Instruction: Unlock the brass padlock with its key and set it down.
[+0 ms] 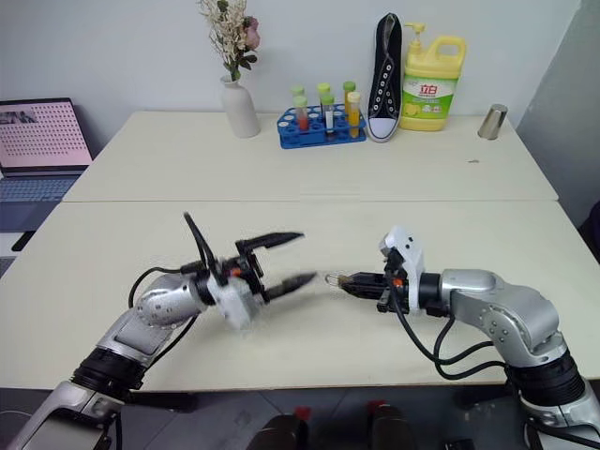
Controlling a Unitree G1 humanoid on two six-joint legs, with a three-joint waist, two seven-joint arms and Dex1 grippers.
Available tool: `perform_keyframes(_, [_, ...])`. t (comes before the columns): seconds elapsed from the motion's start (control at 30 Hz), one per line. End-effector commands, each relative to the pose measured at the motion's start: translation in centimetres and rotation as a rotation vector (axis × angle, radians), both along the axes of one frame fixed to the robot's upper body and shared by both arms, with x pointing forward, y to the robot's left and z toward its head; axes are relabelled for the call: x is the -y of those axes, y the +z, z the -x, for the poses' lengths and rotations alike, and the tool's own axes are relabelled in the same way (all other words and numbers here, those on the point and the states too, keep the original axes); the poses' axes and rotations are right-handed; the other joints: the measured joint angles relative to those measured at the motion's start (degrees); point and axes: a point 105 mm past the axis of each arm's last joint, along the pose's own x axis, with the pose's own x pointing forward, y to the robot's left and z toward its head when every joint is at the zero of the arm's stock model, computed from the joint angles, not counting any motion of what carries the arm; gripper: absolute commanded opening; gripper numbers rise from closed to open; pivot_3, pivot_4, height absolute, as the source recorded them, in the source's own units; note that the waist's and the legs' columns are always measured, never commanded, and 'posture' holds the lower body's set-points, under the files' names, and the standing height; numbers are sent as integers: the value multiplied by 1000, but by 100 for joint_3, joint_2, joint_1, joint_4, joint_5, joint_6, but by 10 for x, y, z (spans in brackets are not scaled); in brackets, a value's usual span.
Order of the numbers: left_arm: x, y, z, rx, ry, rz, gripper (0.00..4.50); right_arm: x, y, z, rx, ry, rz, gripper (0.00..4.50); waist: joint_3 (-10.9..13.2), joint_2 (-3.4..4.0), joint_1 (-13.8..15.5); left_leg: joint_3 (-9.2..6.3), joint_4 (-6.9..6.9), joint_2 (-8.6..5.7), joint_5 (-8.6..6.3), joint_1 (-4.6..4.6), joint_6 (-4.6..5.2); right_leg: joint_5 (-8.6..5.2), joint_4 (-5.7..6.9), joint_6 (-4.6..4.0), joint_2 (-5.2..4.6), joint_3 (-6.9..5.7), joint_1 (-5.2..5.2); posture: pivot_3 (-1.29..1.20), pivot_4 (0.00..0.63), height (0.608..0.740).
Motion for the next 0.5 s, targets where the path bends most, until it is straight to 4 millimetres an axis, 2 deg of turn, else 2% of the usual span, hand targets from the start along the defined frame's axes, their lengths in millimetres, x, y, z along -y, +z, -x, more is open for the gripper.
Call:
perform_keyframes(0.03, [-2, 4, -6, -137, 7, 69, 2382, -3, 14, 5, 72, 44, -19, 132, 1, 1, 0, 0, 0, -1, 0, 0, 0, 0, 0, 0, 1, 0, 0, 0, 150, 740])
perform_keyframes(0.17, [13, -8, -12, -500, -50, 174, 1033, -11, 20, 10, 113, 93, -32, 132, 1, 0, 0, 0, 1, 1, 0, -1, 0, 0, 0, 0, 0, 1, 1, 0, 150, 740])
perform_keyframes(0.27, [25, -7, -6, -632, -117, 203, 56, -12, 22, 11, 122, 104, -44, 132, 1, 0, -1, 0, 1, 0, 0, -1, 0, 0, 0, 0, 1, 0, 1, 0, 150, 740])
perform_keyframes(0.5, [41, -9, 15, -784, -239, 177, 0, -13, 23, 12, 122, 102, -54, 132, 1, 0, -1, 1, 1, 0, 0, 0, -1, 0, -1, -1, 2, 2, 1, 0, 150, 740])
